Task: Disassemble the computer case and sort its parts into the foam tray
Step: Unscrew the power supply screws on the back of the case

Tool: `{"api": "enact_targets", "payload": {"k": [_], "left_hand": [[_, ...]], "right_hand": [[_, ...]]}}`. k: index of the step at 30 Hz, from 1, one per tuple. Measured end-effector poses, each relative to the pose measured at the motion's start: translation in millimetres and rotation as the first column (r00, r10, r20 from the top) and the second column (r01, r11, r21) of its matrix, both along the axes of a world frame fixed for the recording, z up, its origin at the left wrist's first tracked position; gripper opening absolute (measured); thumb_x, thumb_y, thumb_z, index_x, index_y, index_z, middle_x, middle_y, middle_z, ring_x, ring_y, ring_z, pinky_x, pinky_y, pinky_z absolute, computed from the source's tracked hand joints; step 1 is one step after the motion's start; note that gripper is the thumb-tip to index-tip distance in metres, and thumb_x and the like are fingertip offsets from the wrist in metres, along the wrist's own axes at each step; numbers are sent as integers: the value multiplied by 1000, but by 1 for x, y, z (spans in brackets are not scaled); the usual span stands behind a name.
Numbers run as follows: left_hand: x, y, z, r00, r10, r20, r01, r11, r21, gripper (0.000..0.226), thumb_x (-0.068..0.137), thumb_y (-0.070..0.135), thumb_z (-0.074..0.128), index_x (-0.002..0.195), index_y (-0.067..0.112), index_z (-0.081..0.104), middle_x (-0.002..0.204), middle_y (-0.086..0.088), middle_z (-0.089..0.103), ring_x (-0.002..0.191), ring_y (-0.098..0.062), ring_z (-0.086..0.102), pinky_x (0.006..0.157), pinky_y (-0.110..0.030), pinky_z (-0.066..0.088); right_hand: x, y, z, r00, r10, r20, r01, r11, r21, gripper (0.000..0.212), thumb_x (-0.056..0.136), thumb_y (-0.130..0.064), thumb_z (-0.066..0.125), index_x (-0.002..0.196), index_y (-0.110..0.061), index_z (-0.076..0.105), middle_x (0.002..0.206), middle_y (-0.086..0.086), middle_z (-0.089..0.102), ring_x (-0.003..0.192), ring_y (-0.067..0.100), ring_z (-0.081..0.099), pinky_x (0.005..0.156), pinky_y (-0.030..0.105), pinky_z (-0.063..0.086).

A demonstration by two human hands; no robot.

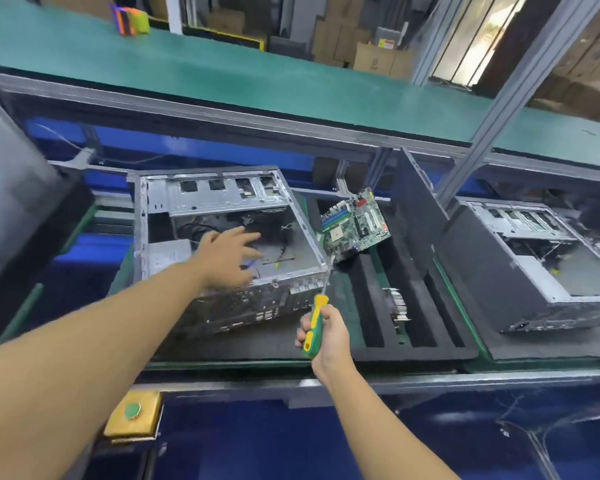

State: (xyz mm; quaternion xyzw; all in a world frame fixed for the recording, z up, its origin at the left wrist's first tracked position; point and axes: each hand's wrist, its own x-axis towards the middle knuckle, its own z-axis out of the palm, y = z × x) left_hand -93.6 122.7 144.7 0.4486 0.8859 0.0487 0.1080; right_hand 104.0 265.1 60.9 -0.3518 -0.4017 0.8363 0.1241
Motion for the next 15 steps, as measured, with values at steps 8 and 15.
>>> {"api": "enact_targets", "payload": {"k": [8,15], "left_hand": [[-35,-135,-27,1000,-1,4,3,932,-361,133,63,82,67,154,38,-20,160,6,-31,151,-25,-20,121,-52,-2],[-36,-140,-29,995,-77,-61,47,922,-385,133,73,61,76,150,36,-30,158,1,-37,149,-29,-24,120,-57,-5]], "right_hand": [[-35,-87,13,974,211,-87,-202,974,97,29,106,-28,37,112,-9,58,65,7,49,52,21,47,51,31,43],[-39,-146,13,858,512,40,-500,815,294,18,107,-19,38,111,-9,53,80,8,66,47,20,53,46,27,47]]}}
